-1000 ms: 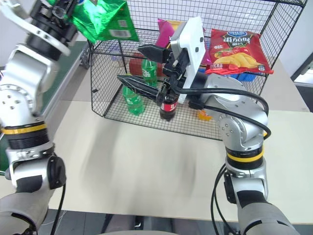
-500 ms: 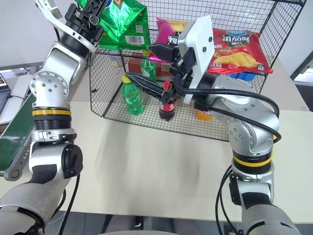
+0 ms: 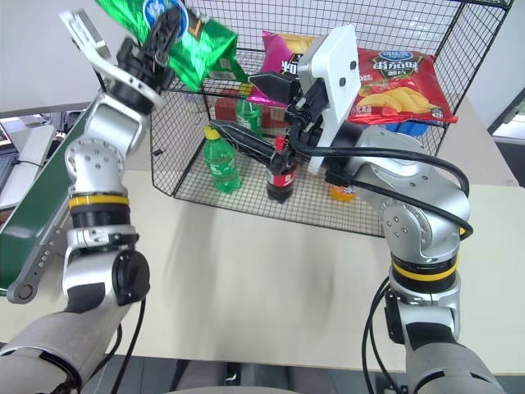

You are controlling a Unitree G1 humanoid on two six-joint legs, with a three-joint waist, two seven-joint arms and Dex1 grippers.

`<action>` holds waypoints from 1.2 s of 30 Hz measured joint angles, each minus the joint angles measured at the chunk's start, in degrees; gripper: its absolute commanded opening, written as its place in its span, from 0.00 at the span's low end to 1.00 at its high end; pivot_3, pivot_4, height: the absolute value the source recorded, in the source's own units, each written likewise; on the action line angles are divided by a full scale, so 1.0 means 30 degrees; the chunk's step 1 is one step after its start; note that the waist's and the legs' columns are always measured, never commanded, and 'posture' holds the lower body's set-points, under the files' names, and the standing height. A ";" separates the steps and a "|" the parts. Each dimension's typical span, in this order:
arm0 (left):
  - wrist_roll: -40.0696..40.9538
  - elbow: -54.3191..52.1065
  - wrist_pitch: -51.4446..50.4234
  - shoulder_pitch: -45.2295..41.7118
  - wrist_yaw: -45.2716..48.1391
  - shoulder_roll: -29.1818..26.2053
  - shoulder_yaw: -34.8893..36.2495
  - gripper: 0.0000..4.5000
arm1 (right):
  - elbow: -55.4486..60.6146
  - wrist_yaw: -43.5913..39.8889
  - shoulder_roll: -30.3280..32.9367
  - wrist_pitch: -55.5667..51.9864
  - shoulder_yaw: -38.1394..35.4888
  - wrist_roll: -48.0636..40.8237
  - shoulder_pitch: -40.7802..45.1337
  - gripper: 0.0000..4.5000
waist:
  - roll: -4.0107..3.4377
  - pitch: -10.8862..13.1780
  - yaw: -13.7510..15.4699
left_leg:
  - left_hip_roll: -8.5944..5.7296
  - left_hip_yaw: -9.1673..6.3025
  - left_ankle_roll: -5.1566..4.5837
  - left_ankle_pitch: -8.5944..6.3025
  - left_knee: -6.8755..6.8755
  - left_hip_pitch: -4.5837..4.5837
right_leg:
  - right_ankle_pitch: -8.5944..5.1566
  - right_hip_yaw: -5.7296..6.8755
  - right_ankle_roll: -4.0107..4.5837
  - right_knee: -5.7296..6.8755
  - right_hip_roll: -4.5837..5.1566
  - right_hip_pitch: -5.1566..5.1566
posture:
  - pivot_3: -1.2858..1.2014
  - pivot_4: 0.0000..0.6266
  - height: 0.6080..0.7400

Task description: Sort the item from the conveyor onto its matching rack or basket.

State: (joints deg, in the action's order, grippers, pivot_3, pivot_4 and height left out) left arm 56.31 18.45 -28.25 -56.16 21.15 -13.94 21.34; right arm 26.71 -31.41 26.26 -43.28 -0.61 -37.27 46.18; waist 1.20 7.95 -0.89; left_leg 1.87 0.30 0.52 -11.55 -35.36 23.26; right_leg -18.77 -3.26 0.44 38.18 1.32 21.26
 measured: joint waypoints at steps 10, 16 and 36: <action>0.1693 -0.6205 -0.1514 0.3161 -0.6086 0.3201 0.0712 0.01 | -0.1187 -0.0347 0.1111 0.0310 0.0835 0.1962 0.0135 1.00 | 0.0002 0.0000 0.0109 | -0.0026 -0.0015 -0.0001 0.0000 -0.0007 0.0013 | 0.0003 -0.0016 -0.0004 -0.0028 0.0022 -0.0021 | 0.52 0.24 1.00; 0.2363 -0.7063 -0.1492 0.3383 -0.8905 0.4406 0.0784 0.01 | -0.2001 -0.0541 0.1402 0.1391 0.1387 0.3693 0.0394 1.00 | 0.0003 0.0001 0.0104 | -0.0024 -0.0009 0.0001 0.0001 -0.0009 0.0004 | 0.0003 -0.0015 -0.0004 -0.0028 -0.0001 -0.0024 | 0.52 0.24 1.00; 0.3342 -0.6991 0.1131 0.2795 -1.5356 0.6565 0.1149 0.01 | -0.2646 -0.0417 0.0731 0.2198 0.1430 0.5135 0.0812 1.00 | 0.0006 0.0001 0.0243 | -0.0038 0.0008 0.0027 0.0016 -0.0014 -0.0002 | 0.0003 -0.0024 -0.0005 -0.0032 -0.0010 -0.0029 | 0.52 0.24 1.00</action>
State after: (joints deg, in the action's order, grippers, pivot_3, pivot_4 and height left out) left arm 66.34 -2.52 -24.85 -47.78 -24.92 5.75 24.78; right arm 18.78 -32.66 28.45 -36.68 3.68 -21.87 48.62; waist 1.22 7.95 -0.16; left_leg 1.75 0.32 0.60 -11.50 -35.40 23.25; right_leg -18.76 -3.33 0.43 38.09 1.29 21.17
